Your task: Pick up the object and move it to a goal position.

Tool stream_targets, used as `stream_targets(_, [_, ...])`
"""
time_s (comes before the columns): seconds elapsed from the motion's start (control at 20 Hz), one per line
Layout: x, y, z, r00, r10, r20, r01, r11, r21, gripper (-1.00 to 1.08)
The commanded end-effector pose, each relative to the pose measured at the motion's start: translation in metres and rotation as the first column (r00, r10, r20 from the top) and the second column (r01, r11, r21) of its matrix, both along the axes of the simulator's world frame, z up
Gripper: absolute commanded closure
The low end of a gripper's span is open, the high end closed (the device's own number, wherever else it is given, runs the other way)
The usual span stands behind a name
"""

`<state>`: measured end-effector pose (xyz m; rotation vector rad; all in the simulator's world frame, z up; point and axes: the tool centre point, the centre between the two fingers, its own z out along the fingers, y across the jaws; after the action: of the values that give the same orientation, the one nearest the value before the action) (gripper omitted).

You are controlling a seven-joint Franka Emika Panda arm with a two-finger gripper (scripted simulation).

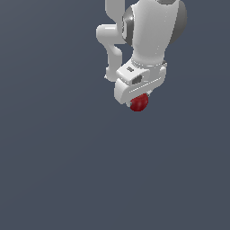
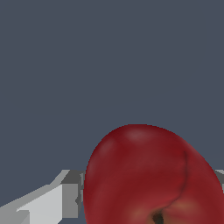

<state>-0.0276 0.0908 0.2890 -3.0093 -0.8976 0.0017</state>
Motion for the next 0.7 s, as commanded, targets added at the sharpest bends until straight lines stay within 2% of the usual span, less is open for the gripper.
stream_targets(0.0, [0.007,0.005,0.025,1.000,0.000,0.002,0.000,1.000,0.000,1.08])
stream_targets(0.65, [0.037,0.025,0.120,1.000,-0.001,0.001,0.001,1.000,0.000,1.08])
